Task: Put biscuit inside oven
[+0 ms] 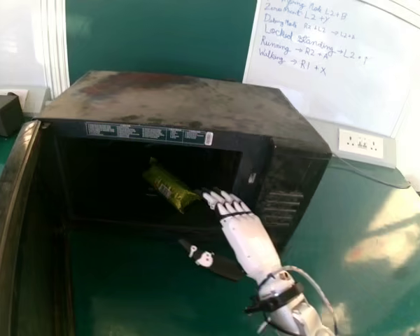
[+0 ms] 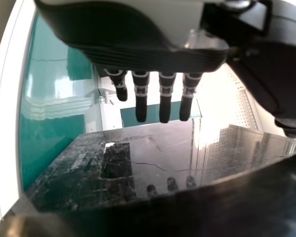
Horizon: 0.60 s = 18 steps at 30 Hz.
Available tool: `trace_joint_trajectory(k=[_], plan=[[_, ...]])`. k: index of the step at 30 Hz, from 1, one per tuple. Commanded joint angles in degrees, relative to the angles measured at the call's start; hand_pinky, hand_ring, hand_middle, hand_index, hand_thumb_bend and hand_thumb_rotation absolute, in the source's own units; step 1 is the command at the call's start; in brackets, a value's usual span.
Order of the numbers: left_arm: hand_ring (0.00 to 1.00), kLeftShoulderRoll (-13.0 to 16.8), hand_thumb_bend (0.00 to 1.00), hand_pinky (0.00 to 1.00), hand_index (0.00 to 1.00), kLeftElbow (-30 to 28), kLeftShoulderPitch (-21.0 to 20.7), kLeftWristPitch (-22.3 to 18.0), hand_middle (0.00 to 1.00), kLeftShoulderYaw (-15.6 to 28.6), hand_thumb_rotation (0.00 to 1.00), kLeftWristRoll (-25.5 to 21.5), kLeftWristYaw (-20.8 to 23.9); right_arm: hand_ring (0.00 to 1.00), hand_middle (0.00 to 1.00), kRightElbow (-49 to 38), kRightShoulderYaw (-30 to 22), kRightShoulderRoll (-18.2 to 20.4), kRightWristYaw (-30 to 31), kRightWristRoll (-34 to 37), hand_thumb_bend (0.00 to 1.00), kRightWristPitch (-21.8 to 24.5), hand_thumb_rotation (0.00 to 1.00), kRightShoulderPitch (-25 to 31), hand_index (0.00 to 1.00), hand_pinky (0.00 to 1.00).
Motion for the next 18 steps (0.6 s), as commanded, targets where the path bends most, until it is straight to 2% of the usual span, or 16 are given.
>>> trace_joint_trajectory(k=[1,5,8,11,14,18], plan=[[0.9,0.5,0.71,1.0,0.92,0.1,-0.2,-0.2,0.94,0.1,1.0,-0.3,-0.1,1.0,1.0,-2.2,-2.0,-1.9,1.3,2.4,0.84,-2.4,1.0,2.9,1.0,1.0],[0.89,0.7,0.71,0.98,0.93,0.2,-0.4,-0.3,0.93,0.1,1.0,-0.6,-0.2,1.0,1.0,-5.5,-5.5,-3.7,2.4,5.3,0.84,-5.7,1.0,7.6,1.0,1.0],[0.89,0.7,0.71,1.0,0.94,-0.2,-0.5,-0.1,0.94,0.2,1.0,-0.4,-0.1,1.0,1.0,-7.9,-8.2,-4.9,3.8,7.9,0.84,-7.9,1.0,11.0,1.0,1.0],[0.88,0.8,0.71,0.98,0.94,-0.3,-1.0,-0.3,0.95,0.6,1.0,0.0,0.1,1.0,1.0,-8.3,-10.5,-5.9,6.7,13.8,0.83,-10.9,1.0,13.9,1.0,1.0],[0.89,0.9,0.68,0.93,0.95,-0.2,-1.8,-0.8,0.96,1.3,1.0,0.6,0.2,1.0,1.0,-8.1,-12.2,-6.9,10.9,20.4,0.81,-13.1,1.0,16.4,1.0,1.0],[0.95,1.0,0.66,0.99,0.98,0.0,-2.6,-0.8,0.98,2.3,1.0,1.5,0.4,1.0,1.0,-8.8,-13.9,-8.0,19.0,32.4,0.77,-13.3,1.0,19.9,1.0,1.0]])
